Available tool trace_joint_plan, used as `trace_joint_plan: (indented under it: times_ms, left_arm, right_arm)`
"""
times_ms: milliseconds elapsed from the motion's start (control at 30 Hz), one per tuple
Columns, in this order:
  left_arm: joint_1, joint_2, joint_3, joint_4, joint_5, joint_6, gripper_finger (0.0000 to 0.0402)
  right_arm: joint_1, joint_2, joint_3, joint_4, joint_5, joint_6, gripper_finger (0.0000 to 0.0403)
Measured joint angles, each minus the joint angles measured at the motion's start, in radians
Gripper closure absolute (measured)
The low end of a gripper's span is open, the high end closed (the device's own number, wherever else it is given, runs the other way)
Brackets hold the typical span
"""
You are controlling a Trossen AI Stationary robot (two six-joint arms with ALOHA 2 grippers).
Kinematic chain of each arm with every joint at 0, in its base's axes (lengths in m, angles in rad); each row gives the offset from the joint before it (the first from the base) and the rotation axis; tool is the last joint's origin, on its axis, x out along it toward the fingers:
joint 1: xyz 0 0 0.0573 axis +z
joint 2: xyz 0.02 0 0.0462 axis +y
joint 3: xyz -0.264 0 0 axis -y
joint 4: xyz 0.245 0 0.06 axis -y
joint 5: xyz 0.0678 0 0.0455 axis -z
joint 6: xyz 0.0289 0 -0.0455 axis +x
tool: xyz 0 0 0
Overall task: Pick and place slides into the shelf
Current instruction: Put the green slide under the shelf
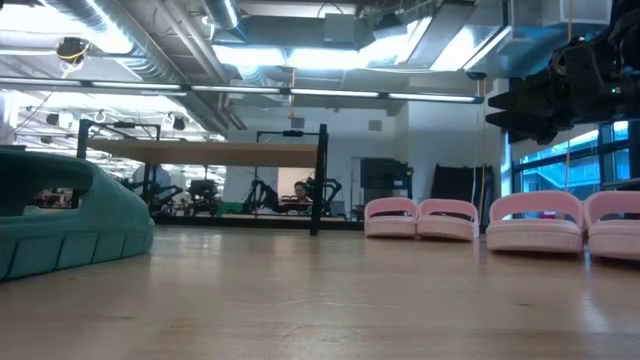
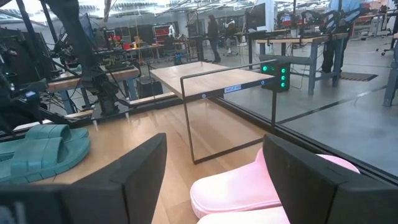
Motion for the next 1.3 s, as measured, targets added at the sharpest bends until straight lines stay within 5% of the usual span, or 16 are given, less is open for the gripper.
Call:
trace_joint_plan:
  times_ms: [1033, 1300]
  left_arm:
    - [0.016, 0.091, -0.001, -0.049, -0.018, 0.007, 0.0126]
    - [0.092, 0.091, -0.002, -0.139, -0.02, -0.006, 0.0178]
  right_arm:
    - [0.0, 0.0, 0.0, 0.0, 0.0, 0.001, 0.0135]
    - [0.0, 0.0, 0.0, 0.0, 0.0, 0.005, 0.0135]
